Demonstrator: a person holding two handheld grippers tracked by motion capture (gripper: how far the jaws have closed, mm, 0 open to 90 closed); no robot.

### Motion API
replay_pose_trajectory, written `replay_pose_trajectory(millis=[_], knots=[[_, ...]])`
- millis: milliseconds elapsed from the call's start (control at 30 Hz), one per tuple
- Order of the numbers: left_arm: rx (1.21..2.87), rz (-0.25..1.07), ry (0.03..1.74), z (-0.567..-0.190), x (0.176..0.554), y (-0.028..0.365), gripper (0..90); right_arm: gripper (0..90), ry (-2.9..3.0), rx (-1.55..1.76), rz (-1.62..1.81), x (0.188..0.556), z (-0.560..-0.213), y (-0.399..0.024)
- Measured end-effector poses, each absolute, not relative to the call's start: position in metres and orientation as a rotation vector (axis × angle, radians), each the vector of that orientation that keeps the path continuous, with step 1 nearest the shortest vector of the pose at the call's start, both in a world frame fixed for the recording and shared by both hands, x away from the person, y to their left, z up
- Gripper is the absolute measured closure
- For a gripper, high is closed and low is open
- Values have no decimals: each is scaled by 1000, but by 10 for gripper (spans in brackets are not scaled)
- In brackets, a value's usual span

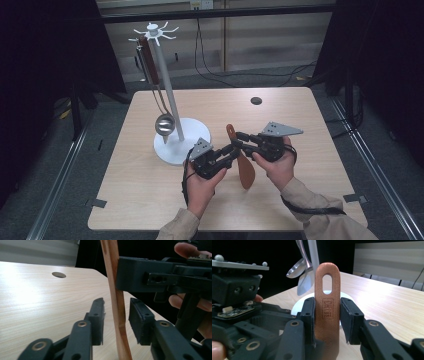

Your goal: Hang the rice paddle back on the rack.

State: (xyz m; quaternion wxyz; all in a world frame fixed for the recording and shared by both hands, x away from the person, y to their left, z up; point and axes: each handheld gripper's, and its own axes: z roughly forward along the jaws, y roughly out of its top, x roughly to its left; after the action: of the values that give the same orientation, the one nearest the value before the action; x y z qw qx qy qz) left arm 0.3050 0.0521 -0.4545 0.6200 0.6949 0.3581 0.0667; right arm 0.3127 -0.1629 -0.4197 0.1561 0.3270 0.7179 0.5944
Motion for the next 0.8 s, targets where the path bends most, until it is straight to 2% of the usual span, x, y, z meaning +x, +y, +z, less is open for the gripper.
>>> replay_pose_trajectory(millis=[133,300,367,400,500,533,567,600,800], knots=[[1592,127,833,-453,305,50,790,665,2058,932,1700,312,-419,-162],[1583,101,863,-451,306,52,831,662,2051,909,1688,311,-416,-161],[1585,105,869,-447,308,57,831,483,2031,917,1709,311,-415,-162],[1570,92,865,-446,309,59,831,448,2015,925,1719,310,-414,-163],[1557,113,867,-441,309,70,831,367,1975,909,1756,309,-410,-169],[1557,113,867,-441,309,70,831,367,1975,909,1756,309,-410,-169],[1543,130,868,-436,309,79,831,308,1953,910,1746,309,-409,-174],[1529,135,868,-434,309,82,831,287,1947,905,1734,310,-410,-177],[1476,171,867,-418,309,104,831,204,1967,957,1676,315,-420,-184]])
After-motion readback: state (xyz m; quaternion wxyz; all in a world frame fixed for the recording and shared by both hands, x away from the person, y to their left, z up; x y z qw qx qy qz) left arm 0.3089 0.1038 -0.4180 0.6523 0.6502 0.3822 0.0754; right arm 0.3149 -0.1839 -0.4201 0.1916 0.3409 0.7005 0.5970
